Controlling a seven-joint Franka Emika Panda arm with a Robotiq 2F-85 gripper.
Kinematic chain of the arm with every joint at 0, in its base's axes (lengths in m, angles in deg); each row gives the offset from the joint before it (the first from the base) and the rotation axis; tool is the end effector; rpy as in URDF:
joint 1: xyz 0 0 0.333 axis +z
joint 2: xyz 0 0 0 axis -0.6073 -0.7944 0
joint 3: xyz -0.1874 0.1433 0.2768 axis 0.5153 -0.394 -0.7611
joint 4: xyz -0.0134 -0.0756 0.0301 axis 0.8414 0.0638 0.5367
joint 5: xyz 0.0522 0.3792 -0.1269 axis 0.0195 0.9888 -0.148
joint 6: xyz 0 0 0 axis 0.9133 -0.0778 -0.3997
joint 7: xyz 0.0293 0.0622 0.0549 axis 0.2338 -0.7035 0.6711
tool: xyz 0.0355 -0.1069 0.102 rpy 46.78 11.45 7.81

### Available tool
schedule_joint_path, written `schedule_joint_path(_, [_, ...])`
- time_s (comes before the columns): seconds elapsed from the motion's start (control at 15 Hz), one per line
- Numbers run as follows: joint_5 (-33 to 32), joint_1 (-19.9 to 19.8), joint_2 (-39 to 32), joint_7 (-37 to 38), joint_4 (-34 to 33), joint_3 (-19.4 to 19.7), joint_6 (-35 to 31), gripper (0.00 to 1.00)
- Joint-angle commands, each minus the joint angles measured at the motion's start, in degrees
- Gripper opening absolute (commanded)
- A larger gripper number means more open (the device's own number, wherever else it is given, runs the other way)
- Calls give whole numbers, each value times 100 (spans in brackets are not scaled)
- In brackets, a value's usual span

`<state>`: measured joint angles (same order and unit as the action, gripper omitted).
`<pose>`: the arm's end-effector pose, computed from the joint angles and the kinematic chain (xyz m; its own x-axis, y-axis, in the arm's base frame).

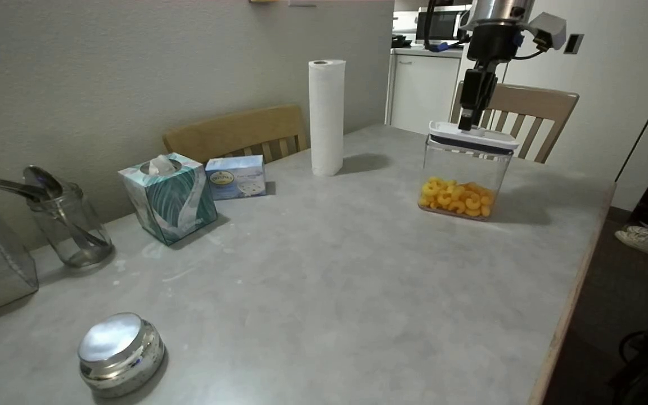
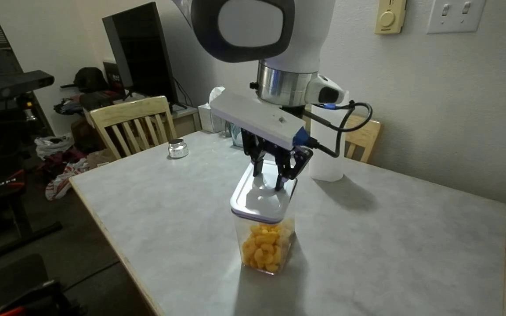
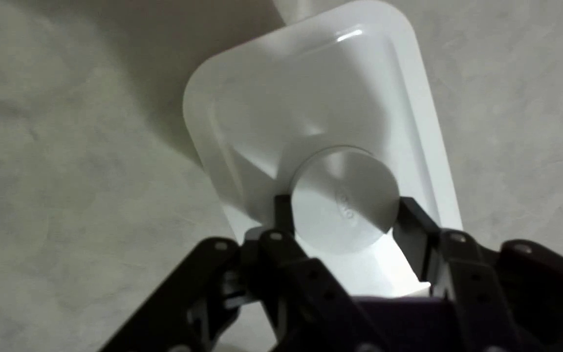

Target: Place the lid on the container then push the button

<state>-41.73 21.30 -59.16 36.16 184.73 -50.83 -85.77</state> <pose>0.5946 -0.2053 0.3098 0.9926 0.1192 0.0214 0.1210 -0.9720 -0.2012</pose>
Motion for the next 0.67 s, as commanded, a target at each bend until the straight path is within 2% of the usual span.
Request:
schedule_joint_path(0.0, [-127,-69,61,-86,102,48,125,29])
schedule_joint_path(0.33, [-242,-65,-106,-118,-12,71,231,29])
schedule_joint_path(0.4, [-245,-65,-142,-158,-33,53,238,42])
schedule_joint_path(0.47, [-235,-64,-170,-187,-48,34,227,79])
schedule_joint_path(0.53, [-238,-62,-165,-204,-58,28,217,80])
schedule_joint_path(0.6, [-229,-64,-155,-259,-48,15,193,86])
